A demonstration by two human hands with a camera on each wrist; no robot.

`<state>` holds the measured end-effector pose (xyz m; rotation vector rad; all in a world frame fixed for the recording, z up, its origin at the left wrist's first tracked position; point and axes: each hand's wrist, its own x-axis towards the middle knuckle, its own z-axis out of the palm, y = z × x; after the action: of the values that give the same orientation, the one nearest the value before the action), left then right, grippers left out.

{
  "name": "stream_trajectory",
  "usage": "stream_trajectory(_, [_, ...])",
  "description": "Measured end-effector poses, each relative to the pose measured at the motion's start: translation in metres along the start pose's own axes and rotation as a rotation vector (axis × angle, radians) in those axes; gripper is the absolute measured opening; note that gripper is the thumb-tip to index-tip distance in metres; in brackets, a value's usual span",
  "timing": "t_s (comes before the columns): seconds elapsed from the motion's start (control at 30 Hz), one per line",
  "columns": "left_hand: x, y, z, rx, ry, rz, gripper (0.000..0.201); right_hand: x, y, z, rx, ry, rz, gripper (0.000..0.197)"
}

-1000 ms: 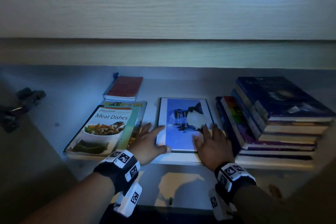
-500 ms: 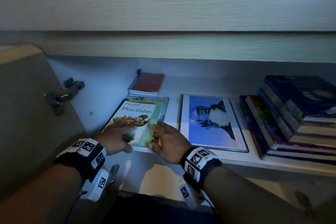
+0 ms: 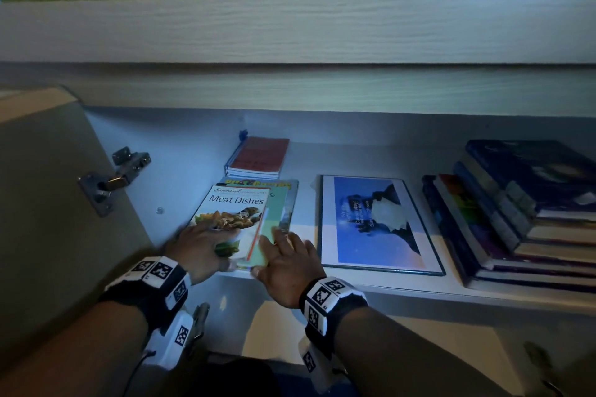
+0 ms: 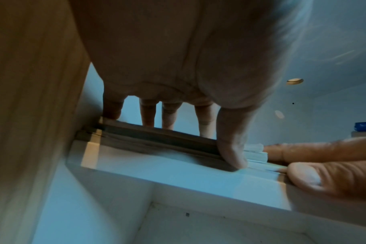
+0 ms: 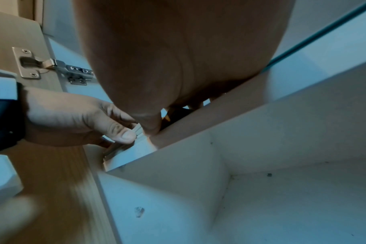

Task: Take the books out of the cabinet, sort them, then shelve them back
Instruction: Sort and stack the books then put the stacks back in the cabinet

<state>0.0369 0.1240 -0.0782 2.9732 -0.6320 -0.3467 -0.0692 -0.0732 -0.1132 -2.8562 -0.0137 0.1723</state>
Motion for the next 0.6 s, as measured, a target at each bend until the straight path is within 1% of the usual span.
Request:
stream_trajectory(0.17, [-0.006, 0.009, -0.004, 0.005, -0.009, -0.031, 0.089, 0.000, -0.002, -0.004, 0.019, -0.046, 0.013, 0.071])
stream_trajectory(0.23, [-0.013, 0.022, -0.003, 0.002, 0.009, -0.042, 0.092, 0.000, 0.001, -0.012, 0.042, -0.048, -0.025, 0.074])
stream_trajectory(0.3, [-0.018, 0.048, -0.004, -0.026, 0.062, 0.010, 0.094, -0.008, 0.011, -0.031, 0.054, 0.062, -0.091, 0.073])
stream_trajectory(0.37, [-0.020, 0.087, -0.007, -0.066, 0.083, 0.121, 0.089, -0.022, 0.034, -0.052, 0.066, 0.184, -0.071, 0.066])
stream_trajectory(0.43, [-0.014, 0.128, -0.003, -0.112, 0.060, 0.222, 0.085, -0.040, 0.073, -0.067, 0.049, 0.280, 0.049, 0.061])
stream_trajectory(0.5, [-0.006, 0.165, 0.003, -0.168, 0.011, 0.261, 0.083, -0.058, 0.119, -0.070, -0.001, 0.329, 0.252, 0.067])
stream_trajectory(0.53, [-0.002, 0.178, 0.008, -0.180, -0.011, 0.269, 0.082, -0.069, 0.140, -0.070, -0.012, 0.317, 0.358, 0.072])
stream_trajectory(0.57, [0.000, 0.187, 0.013, -0.183, -0.037, 0.267, 0.083, -0.081, 0.157, -0.067, 0.003, 0.271, 0.448, 0.075])
stream_trajectory(0.6, [0.001, 0.192, 0.017, -0.185, -0.065, 0.265, 0.084, -0.090, 0.170, -0.063, 0.038, 0.220, 0.503, 0.074])
